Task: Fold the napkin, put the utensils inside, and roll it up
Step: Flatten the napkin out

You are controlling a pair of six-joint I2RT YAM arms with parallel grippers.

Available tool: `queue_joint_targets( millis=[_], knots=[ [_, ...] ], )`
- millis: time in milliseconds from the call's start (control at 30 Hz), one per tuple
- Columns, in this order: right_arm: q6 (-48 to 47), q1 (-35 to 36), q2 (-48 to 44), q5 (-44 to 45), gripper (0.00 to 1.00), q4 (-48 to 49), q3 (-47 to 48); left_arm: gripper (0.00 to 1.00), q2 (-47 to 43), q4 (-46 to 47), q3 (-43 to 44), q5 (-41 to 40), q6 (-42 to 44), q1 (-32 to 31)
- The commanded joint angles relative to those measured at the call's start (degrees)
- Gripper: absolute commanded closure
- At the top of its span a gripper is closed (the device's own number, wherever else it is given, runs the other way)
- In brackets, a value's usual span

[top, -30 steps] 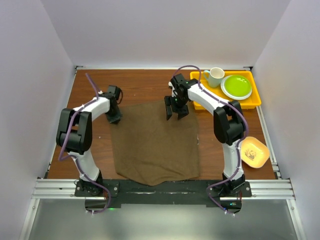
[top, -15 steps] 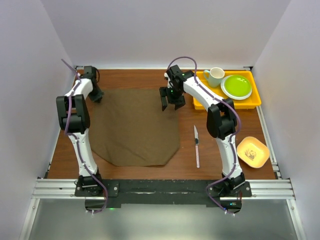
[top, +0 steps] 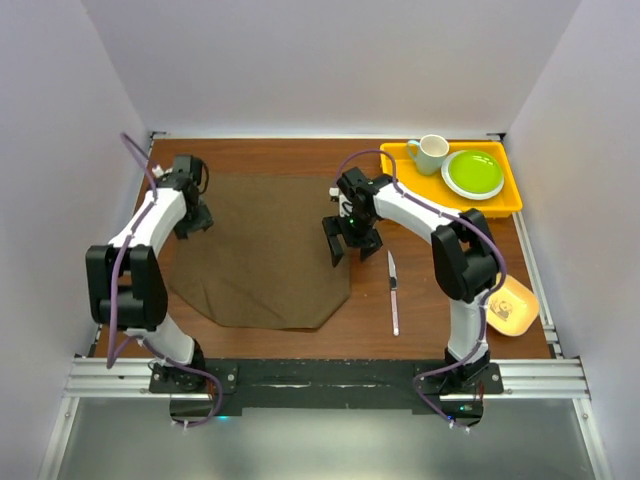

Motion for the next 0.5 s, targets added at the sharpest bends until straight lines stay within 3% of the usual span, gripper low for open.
queue_joint_targets(
  millis=[0,167,467],
  knots=[
    [1.0,2.9,-7.4,-4.0,0.15,6.5,-4.7,0.49,-4.3,-12.0,-8.9,-5.2,-13.8,1.1],
    [3.3,4.1,-9.9,-6.9,0.17,10.0,-7.9,0.53,-10.1,-8.5,-18.1,2.5,-19.1,2.2],
    [3.5,4.3,-15.3,-5.2,0.17,11.1,-10.7,0.52,-12.8,-8.3,-26.9,1.5,-22.8,2.1]
  ],
)
